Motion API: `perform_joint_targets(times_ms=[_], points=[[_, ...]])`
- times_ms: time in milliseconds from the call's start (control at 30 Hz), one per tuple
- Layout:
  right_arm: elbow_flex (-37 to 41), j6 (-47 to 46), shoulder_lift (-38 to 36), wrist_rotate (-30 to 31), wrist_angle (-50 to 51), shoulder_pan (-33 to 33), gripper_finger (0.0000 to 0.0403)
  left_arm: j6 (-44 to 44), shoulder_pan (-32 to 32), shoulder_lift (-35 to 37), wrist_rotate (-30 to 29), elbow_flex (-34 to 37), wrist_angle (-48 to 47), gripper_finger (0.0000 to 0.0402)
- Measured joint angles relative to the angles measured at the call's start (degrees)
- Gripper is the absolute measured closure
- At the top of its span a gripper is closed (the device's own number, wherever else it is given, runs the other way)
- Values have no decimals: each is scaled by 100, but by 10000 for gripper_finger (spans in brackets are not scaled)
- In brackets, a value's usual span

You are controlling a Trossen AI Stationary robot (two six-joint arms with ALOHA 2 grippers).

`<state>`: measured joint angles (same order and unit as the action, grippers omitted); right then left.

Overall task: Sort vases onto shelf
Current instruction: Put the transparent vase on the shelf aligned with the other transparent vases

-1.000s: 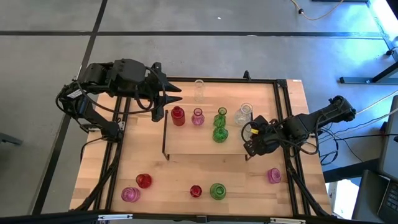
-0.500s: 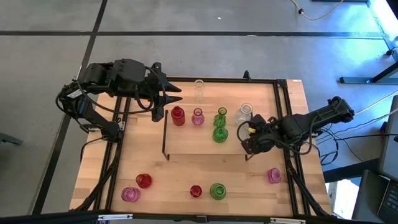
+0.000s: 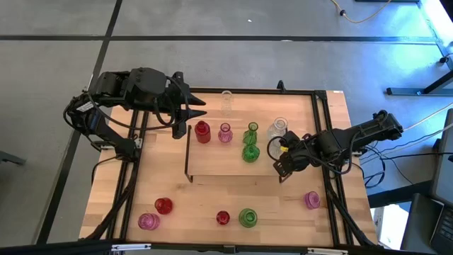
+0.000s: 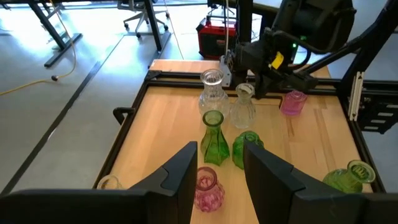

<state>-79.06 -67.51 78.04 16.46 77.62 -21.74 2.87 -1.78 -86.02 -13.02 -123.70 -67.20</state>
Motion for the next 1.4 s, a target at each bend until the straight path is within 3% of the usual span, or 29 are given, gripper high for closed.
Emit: perform_joint_targets(times_ms=[267,433,567,667,767,933,1033,1200,1400], points=[[-935,-11,0,192,353,0,403,-13,22,0,8,0,-115,280],[-1980,373,-2,1007,308,0,403,-76,481,-83,378,-11,69,280],[-2643,1195,-15,1854,-74,77,402,-239,1062,-236,608,-7,207,280],[-2902,1857,-13,2300,-462,329,402,-393,1719,-414,1165,-7,282,280],[-2982,2396,-13,2398,-813,690,402,-360,2429,-731,1998,-9,368,280],[-2880,2627,-9,2253,-1116,1096,402,-283,3419,-1391,2099,-7,361,280],[-2784,2648,-2,2322,-1157,1137,402,32,3870,-1826,2498,-7,357,280],[-2630,2647,-2,2709,-1194,1132,402,263,4182,-2511,2779,-4,378,280],[-2529,2571,-2,2647,-1219,1126,402,449,4277,-3201,3154,0,165,280]])
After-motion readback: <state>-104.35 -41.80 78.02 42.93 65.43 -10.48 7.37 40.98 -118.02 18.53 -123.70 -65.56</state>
